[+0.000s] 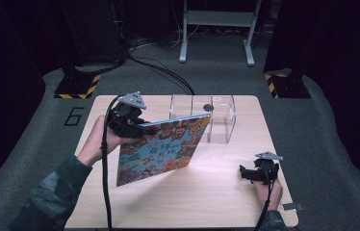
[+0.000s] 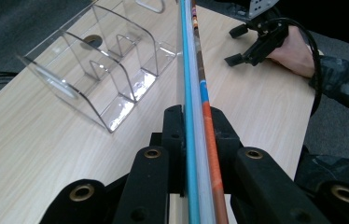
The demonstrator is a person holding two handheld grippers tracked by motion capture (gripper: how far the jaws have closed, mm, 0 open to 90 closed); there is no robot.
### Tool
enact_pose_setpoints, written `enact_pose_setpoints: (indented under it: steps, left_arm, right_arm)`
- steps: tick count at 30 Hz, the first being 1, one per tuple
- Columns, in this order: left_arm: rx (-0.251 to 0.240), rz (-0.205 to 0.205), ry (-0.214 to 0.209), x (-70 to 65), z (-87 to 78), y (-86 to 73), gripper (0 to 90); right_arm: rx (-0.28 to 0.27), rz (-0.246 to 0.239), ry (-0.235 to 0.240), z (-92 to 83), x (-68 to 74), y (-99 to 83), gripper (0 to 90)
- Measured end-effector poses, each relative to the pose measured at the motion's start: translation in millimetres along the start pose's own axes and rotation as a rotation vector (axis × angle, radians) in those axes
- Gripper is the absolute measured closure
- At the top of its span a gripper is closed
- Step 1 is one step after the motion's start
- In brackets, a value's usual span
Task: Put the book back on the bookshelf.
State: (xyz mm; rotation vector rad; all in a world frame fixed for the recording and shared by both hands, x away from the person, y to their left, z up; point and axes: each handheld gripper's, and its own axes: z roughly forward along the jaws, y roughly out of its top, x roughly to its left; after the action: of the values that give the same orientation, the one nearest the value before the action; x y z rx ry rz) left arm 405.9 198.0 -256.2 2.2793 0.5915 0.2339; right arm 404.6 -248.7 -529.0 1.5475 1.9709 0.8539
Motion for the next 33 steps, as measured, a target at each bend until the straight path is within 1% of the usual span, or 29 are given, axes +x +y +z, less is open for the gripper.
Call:
enact_pose_setpoints:
  steps: [1,3,5,7,8,9,10,12,15,18,22,26,28,33]
  left_arm:
    - [-0.002,-0.01,0.003,1.0,-0.7,-0.6,80.6]
    - [0.002,-0.009,0.009,4.0,-2.7,-1.4,80.6]
    - [0.001,-0.022,0.017,6.3,-4.3,-2.3,80.6]
    - [-0.002,-0.025,0.022,7.6,-4.8,-2.8,80.6]
    - [-0.003,-0.036,0.031,9.5,-6.5,-3.8,80.6]
    - [-0.003,-0.036,0.031,9.5,-6.5,-3.8,80.6]
    - [-0.004,-0.042,0.044,11.0,-8.3,-4.7,80.6]
    - [-0.002,-0.049,0.052,12.4,-9.7,-5.5,80.6]
    - [-0.009,-0.082,0.07,15.6,-13.2,-8.6,80.6]
    - [-0.014,-0.104,0.09,17.7,-16.2,-10.8,80.5]
    - [-0.012,-0.12,0.103,21.2,-18.4,-12.4,80.6]
    - [-0.016,-0.141,0.117,25.6,-18.9,-11.5,80.6]
    - [-0.023,-0.154,0.124,26.7,-19.1,-10.0,80.6]
    - [-0.034,-0.164,0.131,31.9,-19.7,-4.2,80.6]
  right_arm:
    - [0.0,0.0,0.0,0.0,0.0,0.0,4.0]
    - [0.0,0.0,0.0,0.0,0.0,0.0,4.0]
    - [0.0,0.0,0.001,0.0,0.0,0.0,4.2]
    - [0.0,0.001,0.002,0.0,0.0,0.0,4.3]
    - [0.0,0.0,0.002,0.0,0.0,0.0,4.4]
    - [0.0,0.0,0.002,0.0,0.0,0.0,4.4]
    - [-0.001,0.001,0.002,0.0,0.0,0.0,4.4]
    - [-0.001,0.001,0.003,0.0,0.0,0.0,4.4]
    - [-0.001,0.0,0.003,0.0,0.0,0.1,4.6]
    - [-0.002,0.0,0.004,0.0,0.1,0.1,4.8]
    - [-0.002,0.0,0.005,0.0,0.1,0.1,5.1]
    - [-0.004,-0.003,0.01,-0.2,-0.1,0.0,5.8]
    - [-0.006,0.005,0.013,-0.1,0.3,0.1,6.1]
    - [-0.007,0.007,0.012,-0.1,0.2,0.1,6.2]
